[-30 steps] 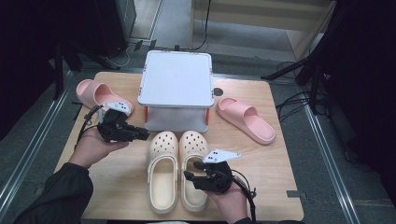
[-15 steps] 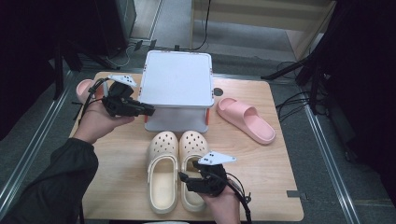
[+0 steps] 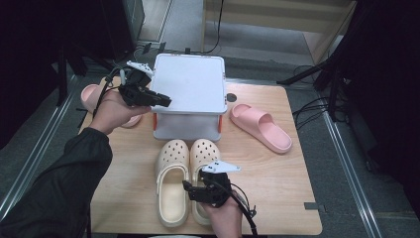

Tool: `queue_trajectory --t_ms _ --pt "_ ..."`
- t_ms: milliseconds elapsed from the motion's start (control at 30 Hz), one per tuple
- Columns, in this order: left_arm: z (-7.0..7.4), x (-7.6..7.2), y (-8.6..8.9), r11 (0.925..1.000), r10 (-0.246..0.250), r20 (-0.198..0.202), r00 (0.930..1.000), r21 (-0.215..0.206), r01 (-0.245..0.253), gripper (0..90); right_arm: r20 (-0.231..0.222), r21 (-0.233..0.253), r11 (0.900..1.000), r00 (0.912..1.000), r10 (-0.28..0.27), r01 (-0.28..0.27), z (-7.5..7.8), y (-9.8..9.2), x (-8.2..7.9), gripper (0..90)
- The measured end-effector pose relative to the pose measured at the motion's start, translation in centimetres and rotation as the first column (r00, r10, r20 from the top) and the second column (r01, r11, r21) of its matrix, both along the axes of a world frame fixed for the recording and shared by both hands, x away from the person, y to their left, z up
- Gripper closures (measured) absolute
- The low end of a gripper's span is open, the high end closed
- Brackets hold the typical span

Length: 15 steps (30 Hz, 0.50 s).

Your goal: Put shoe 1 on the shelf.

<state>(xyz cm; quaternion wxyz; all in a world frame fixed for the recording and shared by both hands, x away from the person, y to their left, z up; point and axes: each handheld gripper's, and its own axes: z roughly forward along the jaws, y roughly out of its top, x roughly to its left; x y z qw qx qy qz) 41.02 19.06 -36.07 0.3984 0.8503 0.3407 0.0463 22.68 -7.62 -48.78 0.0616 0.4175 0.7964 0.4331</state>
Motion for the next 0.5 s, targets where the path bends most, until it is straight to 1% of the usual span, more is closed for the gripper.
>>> queue_trajectory --t_ms 100,133,200,233,300,333,367,400,500 --pt "-0.4 0.2 -0.2 1.0 0.0 -0.005 1.0 0.009 0.0 79.8 0.001 -0.021 1.0 0.9999 -0.011 0.011 -0.1 0.6 0.2 29.1" --pt "-0.4 0.3 -0.3 0.9998 -0.006 -0.001 1.0 0.018 0.006 79.8 0.0 -0.027 1.0 0.9999 -0.014 0.014 -0.2 0.8 0.3 28.8" --pt "-0.6 0.4 -0.5 0.9998 0.003 0.003 1.0 0.022 -0.003 79.8 0.002 -0.035 0.999 0.9997 -0.025 0.025 -0.3 1.2 0.4 27.5" --pt "-0.7 0.5 -0.5 0.9995 0.002 0.005 1.0 0.032 -0.002 79.8 -0.004 -0.037 0.999 0.9995 -0.033 0.033 -0.4 1.4 0.5 27.0" --pt "-0.9 0.5 -0.6 0.9996 0.01 0.002 0.9999 0.028 -0.01 79.8 -0.004 -0.043 0.998 0.9993 -0.037 0.037 -0.5 1.6 0.6 26.5" --pt "-1.1 0.6 -0.6 0.9982 0.018 0.017 0.9997 0.057 -0.019 79.8 -0.037 -0.055 0.997 0.9982 -0.048 0.046 -0.8 2.2 0.9 25.4" --pt "-1.2 0.6 -0.6 0.9987 0.019 0.022 0.9996 0.046 -0.02 80.3 -0.054 -0.056 0.997 0.9969 -0.058 0.055 -0.9 2.3 0.9 25.5" --pt "-1.3 0.6 -0.6 0.9987 0.019 0.022 0.9996 0.046 -0.02 80.3 -0.047 -0.061 0.996 0.9967 -0.066 0.063 -0.9 2.5 1.0 26.1" --pt "-1.3 0.6 -0.7 0.9989 0.011 0.025 0.9996 0.046 -0.012 80.8 -0.037 -0.103 0.991 0.9958 -0.084 0.08 -0.9 3.1 1.1 29.1"
